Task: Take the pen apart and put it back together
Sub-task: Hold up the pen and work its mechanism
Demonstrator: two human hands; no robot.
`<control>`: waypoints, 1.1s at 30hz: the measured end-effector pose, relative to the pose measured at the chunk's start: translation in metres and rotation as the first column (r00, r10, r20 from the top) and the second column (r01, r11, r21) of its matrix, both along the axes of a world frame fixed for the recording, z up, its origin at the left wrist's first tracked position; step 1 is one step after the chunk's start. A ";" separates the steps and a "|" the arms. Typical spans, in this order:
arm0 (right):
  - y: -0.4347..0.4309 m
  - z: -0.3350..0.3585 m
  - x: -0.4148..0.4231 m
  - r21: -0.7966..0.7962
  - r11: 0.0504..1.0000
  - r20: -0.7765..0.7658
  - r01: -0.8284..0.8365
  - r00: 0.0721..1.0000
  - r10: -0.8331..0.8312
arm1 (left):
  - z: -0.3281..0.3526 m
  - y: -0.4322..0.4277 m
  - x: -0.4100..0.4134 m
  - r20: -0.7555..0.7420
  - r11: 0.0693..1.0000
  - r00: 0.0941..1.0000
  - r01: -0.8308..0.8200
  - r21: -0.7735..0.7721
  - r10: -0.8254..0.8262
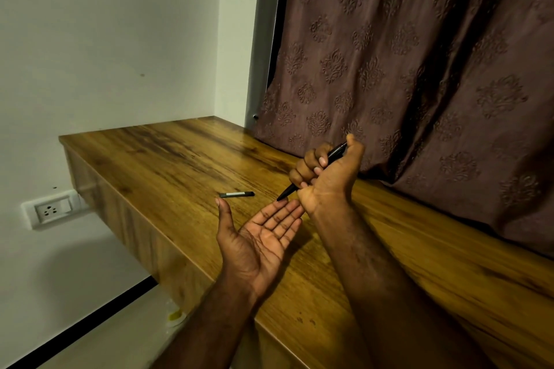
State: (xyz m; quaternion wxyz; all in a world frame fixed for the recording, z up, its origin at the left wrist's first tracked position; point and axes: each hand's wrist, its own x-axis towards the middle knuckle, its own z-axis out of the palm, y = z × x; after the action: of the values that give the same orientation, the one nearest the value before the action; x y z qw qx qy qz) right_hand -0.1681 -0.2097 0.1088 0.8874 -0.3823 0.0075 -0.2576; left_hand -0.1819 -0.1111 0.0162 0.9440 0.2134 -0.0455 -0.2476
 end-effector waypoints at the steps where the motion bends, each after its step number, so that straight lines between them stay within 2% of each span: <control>1: 0.000 0.000 0.000 -0.005 1.000 -0.001 -0.009 1.000 0.009 | 0.000 0.000 0.000 0.001 1.000 1.000 -0.001 0.001 0.001; 12: 0.005 0.007 -0.004 -0.082 0.997 0.005 -0.001 1.000 0.001 | -0.001 -0.001 0.001 -0.006 1.000 1.000 -0.001 -0.006 0.001; 21: 0.009 0.010 -0.007 -0.095 0.995 0.066 0.012 0.998 -0.005 | 0.000 -0.001 0.000 0.001 1.000 1.000 -0.003 -0.001 0.003; 33: 0.012 0.007 -0.006 -0.119 0.993 0.009 0.000 1.000 0.001 | -0.001 -0.001 0.000 -0.002 1.000 1.000 -0.002 -0.009 0.002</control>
State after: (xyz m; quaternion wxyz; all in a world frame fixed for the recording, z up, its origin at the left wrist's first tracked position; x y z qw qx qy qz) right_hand -0.1746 -0.1975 0.1157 0.8631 -0.4334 -0.0122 -0.2591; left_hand -0.1815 -0.1117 0.0149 0.9452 0.2092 -0.0454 -0.2464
